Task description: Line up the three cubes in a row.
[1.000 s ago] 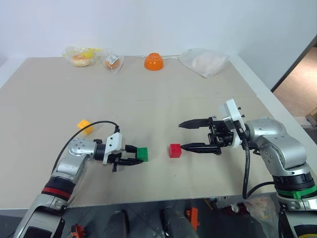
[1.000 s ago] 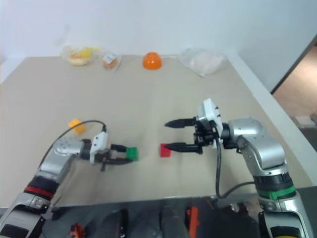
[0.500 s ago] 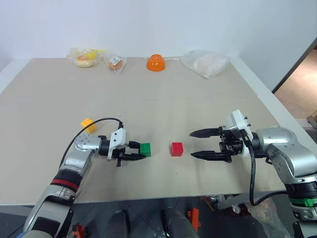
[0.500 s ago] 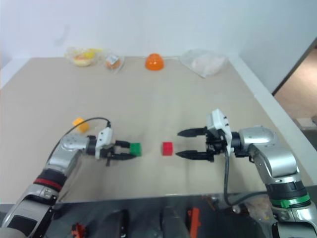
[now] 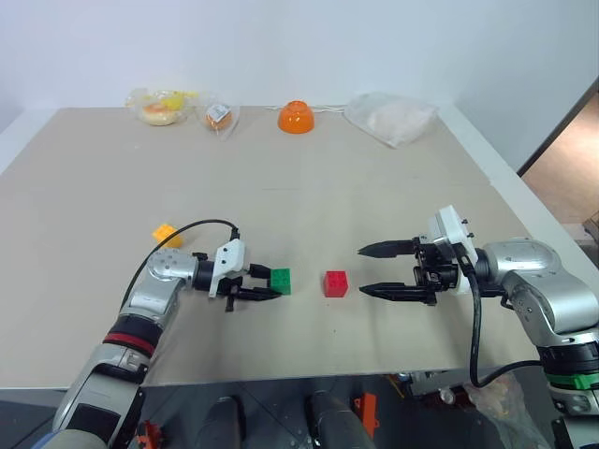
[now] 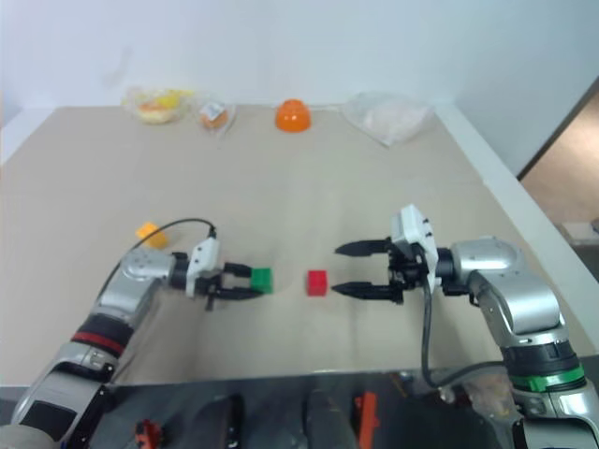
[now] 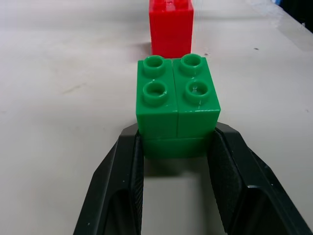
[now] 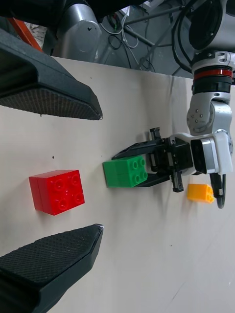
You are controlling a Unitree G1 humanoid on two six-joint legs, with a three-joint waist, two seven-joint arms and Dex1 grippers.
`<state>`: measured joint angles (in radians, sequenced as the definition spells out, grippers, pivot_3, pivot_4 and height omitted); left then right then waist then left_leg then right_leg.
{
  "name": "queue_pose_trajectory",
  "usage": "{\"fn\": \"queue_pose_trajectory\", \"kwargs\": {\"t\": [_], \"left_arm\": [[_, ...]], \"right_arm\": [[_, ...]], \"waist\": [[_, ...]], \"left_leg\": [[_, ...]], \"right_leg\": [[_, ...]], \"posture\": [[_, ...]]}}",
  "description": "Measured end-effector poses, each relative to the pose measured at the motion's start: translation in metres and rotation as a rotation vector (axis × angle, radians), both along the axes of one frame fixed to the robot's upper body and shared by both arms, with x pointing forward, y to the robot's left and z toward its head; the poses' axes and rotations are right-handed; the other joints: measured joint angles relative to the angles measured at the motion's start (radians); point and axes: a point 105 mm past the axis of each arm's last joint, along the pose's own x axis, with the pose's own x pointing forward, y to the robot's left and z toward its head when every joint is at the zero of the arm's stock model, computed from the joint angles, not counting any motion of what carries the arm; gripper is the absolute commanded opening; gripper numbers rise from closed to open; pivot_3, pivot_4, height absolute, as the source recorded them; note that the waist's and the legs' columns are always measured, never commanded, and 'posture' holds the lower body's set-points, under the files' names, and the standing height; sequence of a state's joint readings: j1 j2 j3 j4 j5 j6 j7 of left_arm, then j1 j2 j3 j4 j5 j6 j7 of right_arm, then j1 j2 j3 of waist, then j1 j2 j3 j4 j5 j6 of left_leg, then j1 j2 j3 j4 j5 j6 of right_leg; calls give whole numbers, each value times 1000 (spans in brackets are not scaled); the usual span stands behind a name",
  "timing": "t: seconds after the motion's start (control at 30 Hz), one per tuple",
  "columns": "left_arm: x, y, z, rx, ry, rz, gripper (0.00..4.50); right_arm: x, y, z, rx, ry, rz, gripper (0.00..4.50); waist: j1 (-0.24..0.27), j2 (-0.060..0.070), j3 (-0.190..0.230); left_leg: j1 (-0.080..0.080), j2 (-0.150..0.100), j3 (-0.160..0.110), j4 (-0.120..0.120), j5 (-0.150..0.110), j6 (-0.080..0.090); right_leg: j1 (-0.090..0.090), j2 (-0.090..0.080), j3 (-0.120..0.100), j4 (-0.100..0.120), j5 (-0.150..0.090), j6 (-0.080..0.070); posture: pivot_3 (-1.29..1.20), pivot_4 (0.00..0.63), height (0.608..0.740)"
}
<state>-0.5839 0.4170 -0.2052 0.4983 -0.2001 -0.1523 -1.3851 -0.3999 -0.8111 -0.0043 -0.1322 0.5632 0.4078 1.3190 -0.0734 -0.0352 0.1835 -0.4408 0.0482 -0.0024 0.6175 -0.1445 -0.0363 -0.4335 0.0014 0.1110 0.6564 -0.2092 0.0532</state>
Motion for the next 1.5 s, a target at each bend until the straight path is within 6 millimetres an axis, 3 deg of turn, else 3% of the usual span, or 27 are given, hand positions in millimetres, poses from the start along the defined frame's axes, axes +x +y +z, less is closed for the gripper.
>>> {"fn": "queue_pose_trajectory", "kwargs": {"t": [0.4,0.47,0.67,0.87,0.97,1.13,1.23,1.5], "left_arm": [[-1,-1,0,7,0,-9,1275],[0,-1,0,8,-4,-3,2358],[5,2,1,26,-30,19,4256],[5,7,3,29,-54,32,4256],[0,26,3,53,-60,60,4256],[-18,74,10,106,-41,147,4256],[-19,86,30,25,-43,244,4256],[-20,79,94,-337,-63,507,4256]], "right_arm": [[1,1,-1,2,-5,-7,3537],[1,1,-1,3,-5,-8,3537],[1,1,-1,4,-5,-7,3537],[2,2,1,5,-10,-6,3537],[2,2,1,6,-11,-5,3537],[3,3,3,7,-16,0,3537],[6,4,8,14,-31,0,3537],[11,12,9,44,-42,15,3537]], "waist": [[-1,0,0],[-1,0,0],[-2,0,0],[-3,0,0],[-10,0,0],[-8,0,0],[-6,0,0],[-2,0,0]], "left_leg": [[0,0,0,0,0,0],[0,0,0,0,0,0],[0,0,0,0,0,0],[0,1,0,-1,0,0],[1,3,0,-2,0,0],[1,4,0,-3,0,0],[0,4,0,-2,0,0],[1,3,2,-1,0,0]], "right_leg": [[0,0,0,0,0,0],[0,0,0,0,0,0],[0,0,0,0,0,0],[-1,1,0,0,0,0],[-2,3,0,0,0,0],[-3,4,0,1,0,-2],[-2,2,0,1,0,-2],[-1,0,-1,1,0,-1]], "posture": [[0,150,740],[0,150,740],[0,150,740],[0,150,740],[0,150,740],[0,150,740],[0,150,740],[0,150,740]]}}
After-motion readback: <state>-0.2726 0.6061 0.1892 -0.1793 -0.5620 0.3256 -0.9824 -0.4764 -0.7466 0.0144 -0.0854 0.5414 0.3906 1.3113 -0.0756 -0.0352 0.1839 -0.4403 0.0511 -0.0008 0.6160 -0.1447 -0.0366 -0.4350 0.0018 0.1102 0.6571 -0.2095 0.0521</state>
